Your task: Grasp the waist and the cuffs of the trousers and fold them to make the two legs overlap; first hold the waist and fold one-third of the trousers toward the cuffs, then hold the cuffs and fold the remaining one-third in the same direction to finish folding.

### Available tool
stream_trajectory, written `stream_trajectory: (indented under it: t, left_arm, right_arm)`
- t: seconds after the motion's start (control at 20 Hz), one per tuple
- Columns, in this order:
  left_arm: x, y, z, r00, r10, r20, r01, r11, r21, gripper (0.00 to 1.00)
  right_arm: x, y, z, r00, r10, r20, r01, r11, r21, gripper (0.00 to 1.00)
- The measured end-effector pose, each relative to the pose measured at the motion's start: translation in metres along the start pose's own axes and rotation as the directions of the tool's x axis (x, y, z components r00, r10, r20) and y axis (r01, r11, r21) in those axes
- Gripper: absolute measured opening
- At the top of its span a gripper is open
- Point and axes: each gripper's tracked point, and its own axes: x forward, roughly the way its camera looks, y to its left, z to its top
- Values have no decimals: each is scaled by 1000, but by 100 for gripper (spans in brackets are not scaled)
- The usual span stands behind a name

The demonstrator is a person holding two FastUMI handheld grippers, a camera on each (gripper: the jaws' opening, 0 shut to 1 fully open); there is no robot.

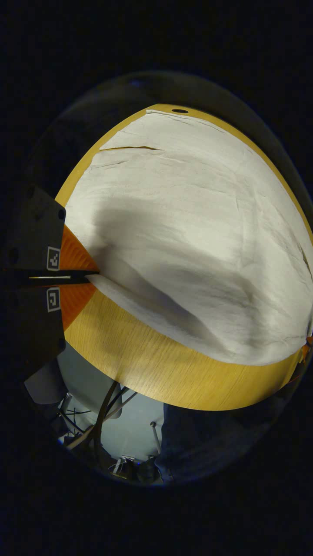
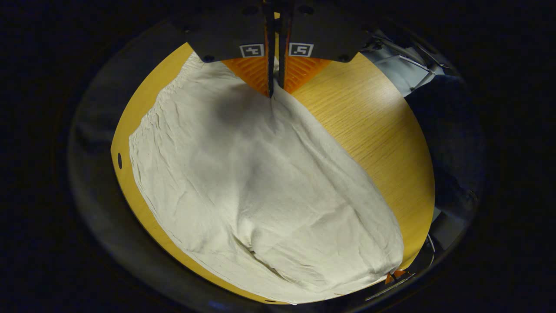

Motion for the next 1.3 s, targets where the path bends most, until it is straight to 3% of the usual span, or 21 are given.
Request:
stream_trajectory:
  t: [0.25,0.55,0.7,0.95,1.15,1.3]
  left_arm:
    - [-1,0,1,999,26,37,-24,997,-75,0]
    - [-28,49,11,974,184,134,-159,971,-178,0]
    - [-55,94,24,944,283,171,-249,949,-195,0]
    - [-97,178,73,871,444,210,-390,885,-255,0]
    - [-110,238,128,823,529,205,-456,832,-316,0]
    - [-110,286,177,790,587,175,-494,780,-384,0]
  right_arm:
    - [-5,-3,1,998,-69,-13,70,996,64,6]
    - [-43,-26,21,970,-239,35,221,939,262,5]
    - [-63,-45,41,945,-320,71,277,896,347,5]
    - [-94,-91,80,885,-450,114,355,814,460,5]
    - [-110,-136,115,851,-501,159,337,752,566,5]
    - [-115,-175,145,826,-524,209,281,703,653,5]
